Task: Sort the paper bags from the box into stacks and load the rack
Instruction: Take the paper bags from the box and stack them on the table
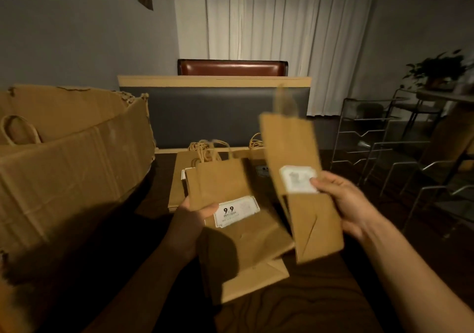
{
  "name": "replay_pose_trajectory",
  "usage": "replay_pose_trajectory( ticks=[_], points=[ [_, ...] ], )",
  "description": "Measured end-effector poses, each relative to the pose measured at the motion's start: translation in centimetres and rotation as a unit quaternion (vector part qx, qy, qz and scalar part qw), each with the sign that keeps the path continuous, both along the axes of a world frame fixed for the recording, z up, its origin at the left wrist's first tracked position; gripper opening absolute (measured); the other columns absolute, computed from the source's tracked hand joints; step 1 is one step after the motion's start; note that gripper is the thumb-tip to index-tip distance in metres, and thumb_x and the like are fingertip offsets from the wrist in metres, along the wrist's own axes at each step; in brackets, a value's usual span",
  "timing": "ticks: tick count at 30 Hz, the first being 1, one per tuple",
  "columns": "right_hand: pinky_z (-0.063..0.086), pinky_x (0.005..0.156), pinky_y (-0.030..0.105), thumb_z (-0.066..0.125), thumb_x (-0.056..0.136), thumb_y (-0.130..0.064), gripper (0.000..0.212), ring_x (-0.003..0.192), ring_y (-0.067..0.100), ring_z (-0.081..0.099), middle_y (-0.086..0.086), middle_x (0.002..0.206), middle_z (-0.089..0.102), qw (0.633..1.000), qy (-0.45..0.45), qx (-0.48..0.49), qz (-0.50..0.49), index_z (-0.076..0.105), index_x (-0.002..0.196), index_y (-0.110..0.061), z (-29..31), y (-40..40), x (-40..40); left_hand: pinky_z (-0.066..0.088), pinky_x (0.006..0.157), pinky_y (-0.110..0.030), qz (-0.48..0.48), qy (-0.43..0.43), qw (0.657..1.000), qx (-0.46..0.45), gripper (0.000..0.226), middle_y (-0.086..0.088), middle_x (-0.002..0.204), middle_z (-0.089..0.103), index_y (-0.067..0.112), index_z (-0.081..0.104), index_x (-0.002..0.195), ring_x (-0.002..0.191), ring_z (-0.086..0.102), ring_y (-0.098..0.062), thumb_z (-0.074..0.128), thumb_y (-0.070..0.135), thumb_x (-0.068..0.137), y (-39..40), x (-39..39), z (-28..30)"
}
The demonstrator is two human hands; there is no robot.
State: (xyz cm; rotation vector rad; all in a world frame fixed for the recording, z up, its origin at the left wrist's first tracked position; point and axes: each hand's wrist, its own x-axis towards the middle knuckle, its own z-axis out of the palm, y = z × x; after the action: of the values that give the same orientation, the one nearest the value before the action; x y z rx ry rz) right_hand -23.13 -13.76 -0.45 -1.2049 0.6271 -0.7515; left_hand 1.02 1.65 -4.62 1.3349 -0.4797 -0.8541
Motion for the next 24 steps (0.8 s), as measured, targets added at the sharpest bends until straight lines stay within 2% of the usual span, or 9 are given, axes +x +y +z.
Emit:
replay_pose_trajectory(
  ticks=[2,5,8,11,14,16,17,20,24],
  points=[
    [0.06,0.078,0.042,0.067,0.084,-0.009,0.034,0.093,0.032,0.07,0.024,0.112,0.07,0.997,0.072,0.015,0.031,0.066,0.115,0.003,-1.3,1.1,2.0,0.056,0.072,-0.032,-0.009,-0.047,0.999,-0.006,0.034,-0.014,0.107,0.073,0.009,0.061,0.116,0.093,0.072,-0.026,0.07,0.0,0.084,0.1,-0.3,0.0],
    [0.061,0.071,0.04,0.064,0.09,-0.004,0.023,0.084,0.032,0.071,0.025,0.107,0.071,0.993,0.109,0.038,0.039,0.068,0.112,0.003,-1.9,2.1,3.9,0.054,0.069,-0.019,-0.014,-0.123,0.992,-0.005,0.038,-0.004,0.103,0.074,0.01,0.062,0.116,0.088,0.072,-0.012,0.074,0.0,0.081,0.4,-0.7,-0.1],
    [0.062,0.06,0.035,0.064,0.091,-0.005,0.023,0.075,0.027,0.073,0.021,0.099,0.074,0.996,0.075,0.055,-0.012,0.067,0.113,0.001,-1.9,1.6,4.1,0.053,0.078,-0.026,-0.02,-0.117,0.993,-0.012,0.045,-0.004,0.107,0.073,0.01,0.061,0.121,0.099,0.069,-0.018,0.075,0.002,0.08,0.3,-0.6,-0.5],
    [0.062,0.071,0.038,0.064,0.092,-0.007,0.026,0.085,0.029,0.073,0.021,0.103,0.074,0.993,0.069,0.092,-0.003,0.066,0.116,0.002,-2.5,2.4,4.4,0.052,0.086,-0.029,-0.004,-0.138,0.99,-0.017,0.041,-0.002,0.107,0.072,0.01,0.061,0.12,0.103,0.067,-0.02,0.075,0.008,0.082,0.3,-1.1,-0.5],
    [0.061,0.077,0.042,0.059,0.094,-0.005,0.025,0.093,0.033,0.072,0.023,0.107,0.072,0.995,0.068,0.069,0.012,0.066,0.117,0.002,-2.7,3.1,4.9,0.052,0.089,-0.027,0.023,-0.074,0.997,-0.016,0.021,-0.006,0.113,0.069,0.011,0.061,0.117,0.099,0.066,-0.017,0.058,0.016,0.097,0.3,-1.4,0.1],
    [0.061,0.076,0.045,0.054,0.097,-0.008,0.027,0.097,0.035,0.071,0.02,0.109,0.073,0.996,0.009,0.077,-0.046,0.064,0.121,-0.004,-2.3,2.1,4.4,0.044,0.084,-0.006,0.07,0.044,0.996,-0.037,0.031,-0.015,0.133,0.057,0.007,0.054,0.132,0.113,0.059,-0.021,0.044,0.009,0.102,0.0,-1.4,0.6],
    [0.061,0.074,0.045,0.052,0.098,-0.01,0.027,0.096,0.034,0.072,0.019,0.109,0.073,0.992,-0.036,0.098,-0.073,0.063,0.123,-0.008,-2.1,1.3,3.9,0.039,0.072,0.002,0.076,0.042,0.995,-0.043,0.034,-0.016,0.133,0.055,0.004,0.052,0.135,0.115,0.058,-0.018,0.042,0.005,0.102,0.1,-1.5,0.9],
    [0.062,0.071,0.046,0.051,0.099,-0.018,0.024,0.091,0.029,0.074,0.015,0.109,0.074,0.978,-0.108,0.162,-0.08,0.06,0.122,-0.017,-1.8,-0.4,1.5,0.049,0.062,-0.013,0.038,-0.037,0.998,-0.027,0.023,-0.007,0.095,0.066,0.001,0.061,0.118,0.077,0.067,-0.008,0.053,0.011,0.099,0.4,-0.9,0.5],
    [0.062,0.067,0.042,0.051,0.099,-0.011,0.029,0.089,0.03,0.074,0.02,0.111,0.072,0.991,-0.066,0.112,-0.031,0.061,0.125,-0.009,-1.9,0.9,2.2,0.053,0.059,-0.025,0.06,-0.059,0.996,-0.03,0.014,-0.008,0.094,0.074,0.01,0.067,0.103,0.074,0.073,-0.015,0.068,0.01,0.089,0.4,-0.5,0.3]
  ],
)
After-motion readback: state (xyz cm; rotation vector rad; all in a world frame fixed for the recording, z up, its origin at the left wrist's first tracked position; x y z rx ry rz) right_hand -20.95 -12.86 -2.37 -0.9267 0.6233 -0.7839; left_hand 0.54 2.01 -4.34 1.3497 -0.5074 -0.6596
